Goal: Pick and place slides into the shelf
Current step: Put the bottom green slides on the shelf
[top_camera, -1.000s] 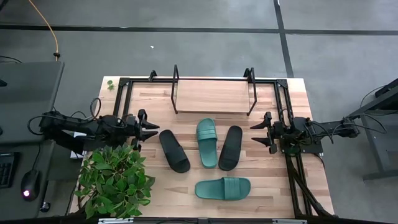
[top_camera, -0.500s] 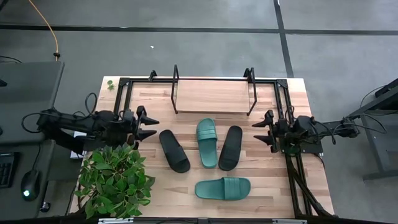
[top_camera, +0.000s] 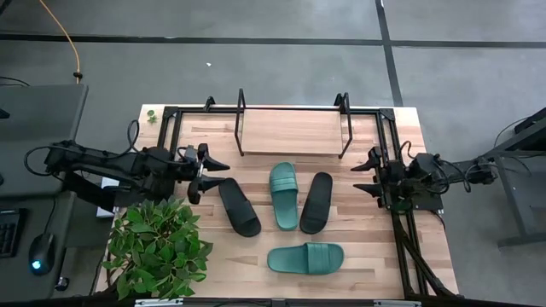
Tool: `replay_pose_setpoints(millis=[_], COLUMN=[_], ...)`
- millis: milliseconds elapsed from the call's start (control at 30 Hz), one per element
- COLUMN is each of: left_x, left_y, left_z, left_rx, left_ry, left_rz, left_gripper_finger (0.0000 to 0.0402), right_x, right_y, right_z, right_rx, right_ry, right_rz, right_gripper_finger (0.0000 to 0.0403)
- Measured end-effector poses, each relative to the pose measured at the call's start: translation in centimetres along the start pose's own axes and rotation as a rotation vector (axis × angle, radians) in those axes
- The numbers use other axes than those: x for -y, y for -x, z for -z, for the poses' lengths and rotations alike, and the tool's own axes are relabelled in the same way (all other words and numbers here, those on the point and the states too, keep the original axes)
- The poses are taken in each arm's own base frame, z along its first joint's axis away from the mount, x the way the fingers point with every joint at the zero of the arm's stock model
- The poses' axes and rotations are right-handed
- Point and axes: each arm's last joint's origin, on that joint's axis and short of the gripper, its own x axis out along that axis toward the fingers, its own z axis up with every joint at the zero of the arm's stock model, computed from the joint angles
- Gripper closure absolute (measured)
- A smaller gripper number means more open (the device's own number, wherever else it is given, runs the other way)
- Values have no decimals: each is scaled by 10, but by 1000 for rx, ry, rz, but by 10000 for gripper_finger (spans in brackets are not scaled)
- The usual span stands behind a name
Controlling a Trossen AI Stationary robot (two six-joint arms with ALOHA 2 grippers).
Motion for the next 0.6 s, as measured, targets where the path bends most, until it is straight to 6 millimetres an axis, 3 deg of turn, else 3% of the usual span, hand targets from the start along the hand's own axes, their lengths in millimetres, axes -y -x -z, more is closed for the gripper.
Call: replay_pose_setpoints(millis=[333,600], left_x=[0,0], left_y=[-9,-9], left_z=[4,4], left_rx=[-42,-43], left_ry=[43,107], left_rz=[8,7], left_gripper_finger=[202,202], right_x=[-14,-40], right_y=[-32,-61], right_z=[-21,-38], right_rx=[-152,-238], right_ry=[105,229], right_rz=[-10,-26], right_gripper_finger=[180,180])
